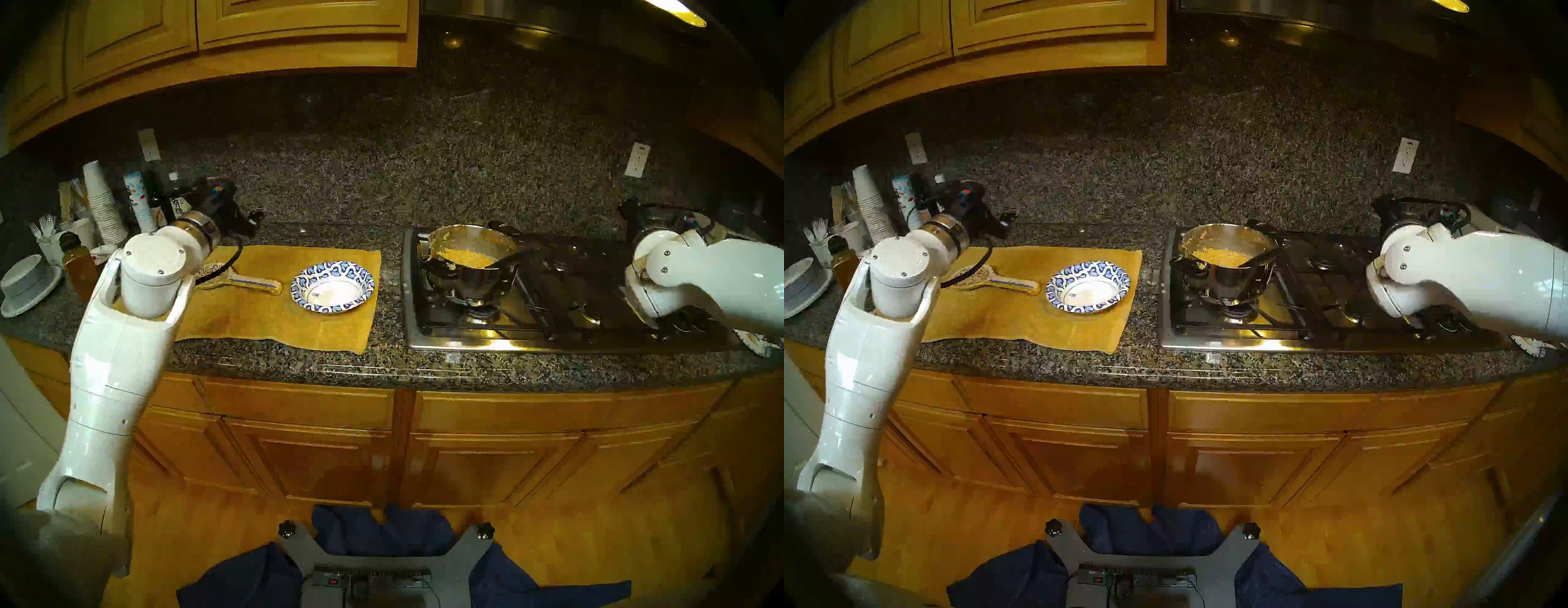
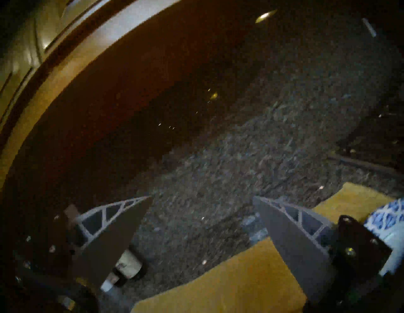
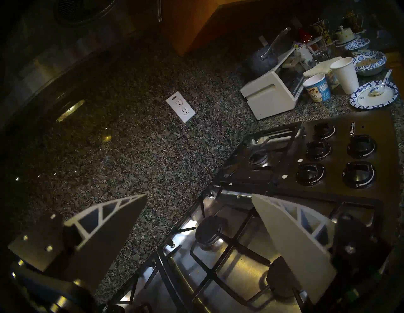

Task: Scoop oatmeal into bowl

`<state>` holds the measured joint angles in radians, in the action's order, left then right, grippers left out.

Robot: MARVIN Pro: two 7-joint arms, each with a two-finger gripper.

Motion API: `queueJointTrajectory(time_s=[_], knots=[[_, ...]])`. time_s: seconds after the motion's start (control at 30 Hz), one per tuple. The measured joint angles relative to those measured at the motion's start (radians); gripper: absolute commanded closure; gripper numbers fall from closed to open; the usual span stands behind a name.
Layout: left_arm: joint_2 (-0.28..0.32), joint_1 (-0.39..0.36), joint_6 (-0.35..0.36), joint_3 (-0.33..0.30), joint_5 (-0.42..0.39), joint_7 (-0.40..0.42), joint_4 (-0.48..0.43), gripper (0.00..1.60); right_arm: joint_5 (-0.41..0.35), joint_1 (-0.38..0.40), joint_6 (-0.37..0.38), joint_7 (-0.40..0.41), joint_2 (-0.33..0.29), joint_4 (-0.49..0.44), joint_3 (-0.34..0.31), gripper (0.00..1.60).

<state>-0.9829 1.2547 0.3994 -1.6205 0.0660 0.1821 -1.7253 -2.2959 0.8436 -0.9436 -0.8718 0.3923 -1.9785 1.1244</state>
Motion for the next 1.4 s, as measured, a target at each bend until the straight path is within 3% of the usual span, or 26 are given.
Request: queueJointTrajectory(time_s=[0.4,0.6,0.77,1.0,1.4], knots=[[0.045,0.162,0.043,-0.204,-0.078,-0.123,-0.073,0.00,-0.002,0.001,-0.003,0.002,0.004,0.001,0.000,0.00],[0.019,0.252,0.033,-0.313,-0.141,-0.149,-0.146,0.00,-0.003,0.001,-0.007,0.000,0.009,-0.009,0.002,0.00],[-0.025,0.328,0.016,-0.403,-0.189,-0.147,-0.208,0.00,-0.010,-0.004,-0.011,-0.003,0.029,-0.070,0.005,0.00],[-0.071,0.404,0.003,-0.475,-0.228,-0.125,-0.274,0.00,-0.029,-0.017,-0.011,-0.003,0.091,-0.134,-0.024,0.00],[-0.111,0.464,-0.012,-0.517,-0.260,-0.086,-0.313,0.00,-0.077,-0.073,-0.010,-0.004,0.219,-0.139,-0.129,0.00]])
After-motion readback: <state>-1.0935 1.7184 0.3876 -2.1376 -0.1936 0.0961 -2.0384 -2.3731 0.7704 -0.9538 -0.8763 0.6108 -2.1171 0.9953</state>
